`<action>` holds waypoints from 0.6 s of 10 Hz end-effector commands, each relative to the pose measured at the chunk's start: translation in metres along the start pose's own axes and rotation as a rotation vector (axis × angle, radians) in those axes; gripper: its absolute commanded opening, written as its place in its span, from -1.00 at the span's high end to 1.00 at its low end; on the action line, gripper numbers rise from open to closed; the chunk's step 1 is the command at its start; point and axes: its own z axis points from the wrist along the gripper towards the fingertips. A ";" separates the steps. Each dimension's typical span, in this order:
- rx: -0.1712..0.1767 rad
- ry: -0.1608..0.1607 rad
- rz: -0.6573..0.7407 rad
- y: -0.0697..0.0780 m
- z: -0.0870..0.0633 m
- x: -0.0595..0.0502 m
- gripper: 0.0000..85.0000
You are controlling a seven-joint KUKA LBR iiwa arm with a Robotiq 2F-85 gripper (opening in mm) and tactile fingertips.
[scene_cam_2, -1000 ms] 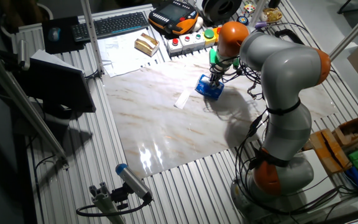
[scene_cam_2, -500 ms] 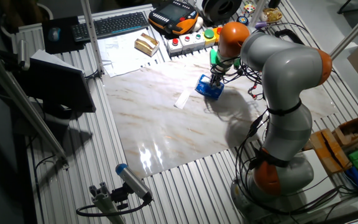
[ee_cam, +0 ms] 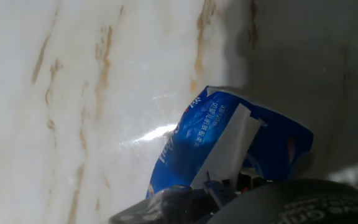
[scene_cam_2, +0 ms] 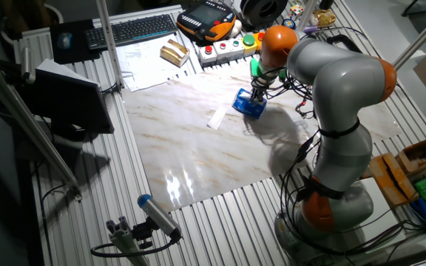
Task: Pull out a napkin
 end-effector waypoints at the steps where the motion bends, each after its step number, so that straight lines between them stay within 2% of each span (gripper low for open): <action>1: 0.000 0.000 -0.006 -0.001 -0.001 -0.001 0.62; 3: -0.003 0.010 -0.024 -0.003 -0.006 -0.002 0.98; 6: -0.006 0.007 -0.036 -0.005 -0.014 -0.004 0.98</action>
